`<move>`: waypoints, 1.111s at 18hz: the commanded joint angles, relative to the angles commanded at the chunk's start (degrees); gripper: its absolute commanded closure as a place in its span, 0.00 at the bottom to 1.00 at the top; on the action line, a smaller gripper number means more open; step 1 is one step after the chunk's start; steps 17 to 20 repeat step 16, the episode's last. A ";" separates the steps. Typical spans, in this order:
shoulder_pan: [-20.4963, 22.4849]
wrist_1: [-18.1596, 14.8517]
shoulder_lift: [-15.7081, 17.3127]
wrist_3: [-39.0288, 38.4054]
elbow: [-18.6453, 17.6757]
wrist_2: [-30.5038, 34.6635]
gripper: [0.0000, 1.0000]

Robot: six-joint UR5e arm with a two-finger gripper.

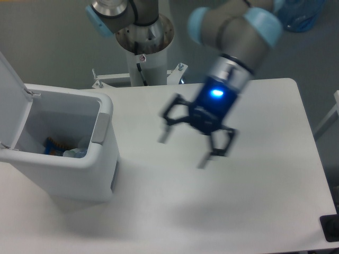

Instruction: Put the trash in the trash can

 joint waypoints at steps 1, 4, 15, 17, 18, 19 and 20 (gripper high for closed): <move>0.00 0.09 -0.88 0.44 0.79 4.30 0.00; -0.43 -0.09 -2.21 2.02 2.55 15.21 0.00; -5.71 -6.76 -2.73 22.68 5.19 47.93 0.00; -5.80 -6.86 -2.73 22.68 5.28 48.02 0.00; -5.80 -6.86 -2.73 22.68 5.28 48.02 0.00; -5.80 -6.86 -2.73 22.68 5.28 48.02 0.00; -5.80 -6.86 -2.73 22.68 5.28 48.02 0.00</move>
